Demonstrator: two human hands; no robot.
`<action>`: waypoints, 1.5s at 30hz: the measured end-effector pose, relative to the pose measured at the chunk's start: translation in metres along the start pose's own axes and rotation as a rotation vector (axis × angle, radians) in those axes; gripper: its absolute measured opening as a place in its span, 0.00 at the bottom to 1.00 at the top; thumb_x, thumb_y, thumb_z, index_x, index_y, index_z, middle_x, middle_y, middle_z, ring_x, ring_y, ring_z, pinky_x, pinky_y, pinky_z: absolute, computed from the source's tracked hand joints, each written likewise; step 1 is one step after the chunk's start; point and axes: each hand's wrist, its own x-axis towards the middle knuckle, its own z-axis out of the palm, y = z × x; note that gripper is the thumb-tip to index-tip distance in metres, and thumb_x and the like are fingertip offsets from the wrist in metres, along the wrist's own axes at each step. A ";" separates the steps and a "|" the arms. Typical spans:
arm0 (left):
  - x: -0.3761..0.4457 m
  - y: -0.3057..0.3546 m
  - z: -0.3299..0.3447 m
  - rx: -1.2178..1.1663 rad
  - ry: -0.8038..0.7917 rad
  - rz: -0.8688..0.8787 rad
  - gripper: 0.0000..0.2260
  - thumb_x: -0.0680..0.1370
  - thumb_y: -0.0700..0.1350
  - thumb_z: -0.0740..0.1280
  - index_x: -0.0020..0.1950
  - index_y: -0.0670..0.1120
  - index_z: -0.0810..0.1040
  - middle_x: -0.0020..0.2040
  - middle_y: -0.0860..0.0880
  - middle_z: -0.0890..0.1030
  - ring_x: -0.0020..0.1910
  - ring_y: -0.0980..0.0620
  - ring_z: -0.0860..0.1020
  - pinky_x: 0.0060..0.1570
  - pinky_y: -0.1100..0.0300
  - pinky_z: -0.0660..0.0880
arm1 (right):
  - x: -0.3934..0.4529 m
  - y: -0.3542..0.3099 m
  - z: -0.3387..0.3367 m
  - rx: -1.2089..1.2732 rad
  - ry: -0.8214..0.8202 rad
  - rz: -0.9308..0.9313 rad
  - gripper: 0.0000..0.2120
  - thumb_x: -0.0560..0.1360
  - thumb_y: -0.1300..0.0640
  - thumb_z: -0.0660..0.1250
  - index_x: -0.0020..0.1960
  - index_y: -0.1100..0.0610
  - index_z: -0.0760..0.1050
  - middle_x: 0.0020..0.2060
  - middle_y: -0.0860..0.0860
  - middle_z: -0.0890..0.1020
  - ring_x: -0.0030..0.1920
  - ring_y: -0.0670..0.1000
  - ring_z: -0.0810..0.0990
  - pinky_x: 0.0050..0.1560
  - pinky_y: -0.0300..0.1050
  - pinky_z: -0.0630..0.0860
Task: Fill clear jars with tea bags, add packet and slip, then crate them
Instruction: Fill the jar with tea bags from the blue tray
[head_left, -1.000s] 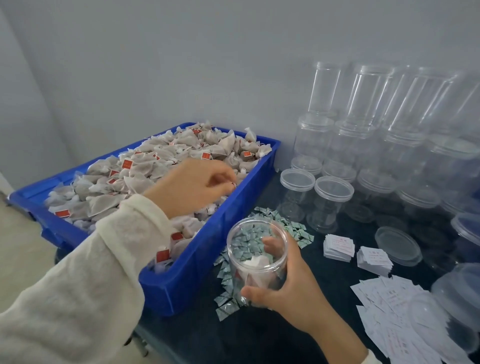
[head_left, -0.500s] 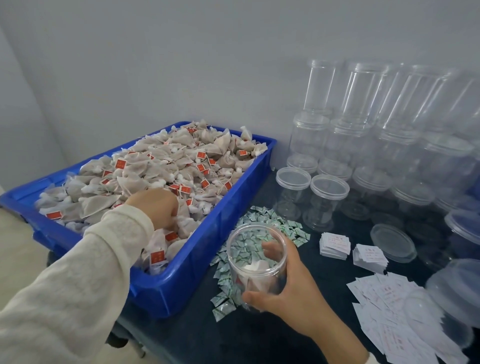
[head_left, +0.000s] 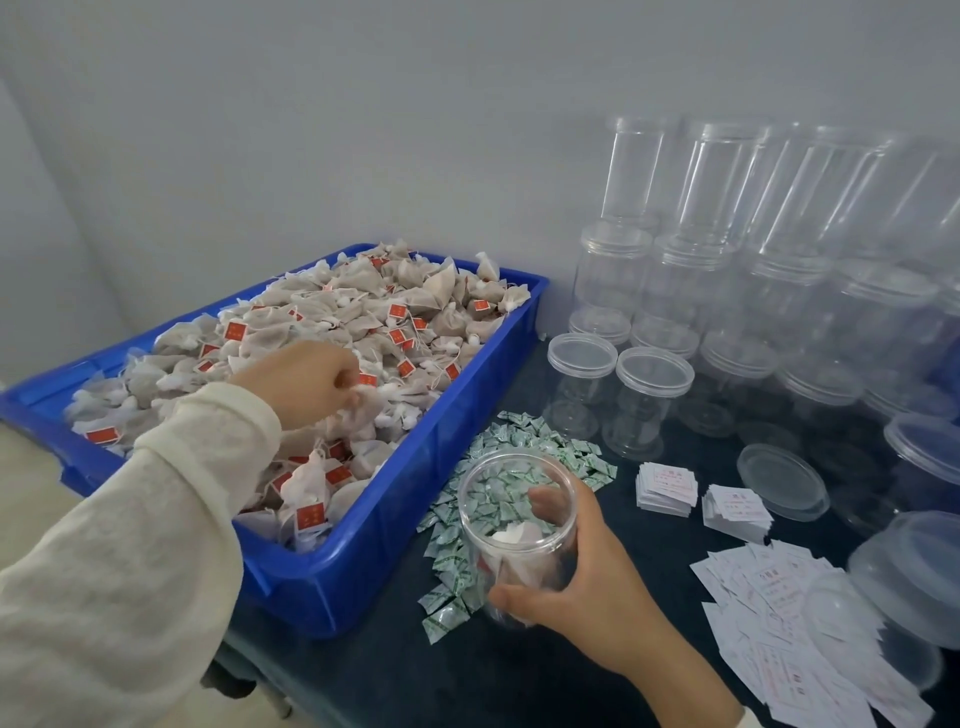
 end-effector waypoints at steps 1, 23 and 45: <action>-0.002 0.002 -0.006 -0.030 0.013 0.020 0.05 0.79 0.47 0.65 0.43 0.50 0.75 0.44 0.51 0.78 0.44 0.52 0.76 0.45 0.61 0.71 | 0.000 0.000 0.000 -0.006 0.002 0.002 0.48 0.53 0.40 0.80 0.61 0.18 0.53 0.58 0.24 0.69 0.61 0.27 0.68 0.50 0.20 0.69; -0.071 0.123 0.001 -0.361 0.146 0.404 0.02 0.76 0.45 0.69 0.45 0.48 0.79 0.37 0.54 0.81 0.36 0.59 0.78 0.42 0.64 0.75 | -0.001 -0.006 -0.004 0.038 0.038 -0.052 0.44 0.55 0.44 0.82 0.65 0.32 0.62 0.57 0.34 0.76 0.57 0.37 0.76 0.52 0.28 0.73; -0.068 0.146 -0.005 -0.052 -0.567 0.631 0.13 0.83 0.41 0.54 0.62 0.43 0.76 0.54 0.48 0.79 0.47 0.53 0.75 0.48 0.66 0.70 | -0.006 -0.011 0.002 0.095 -0.038 -0.100 0.51 0.59 0.54 0.83 0.69 0.31 0.56 0.62 0.41 0.75 0.54 0.41 0.81 0.48 0.33 0.78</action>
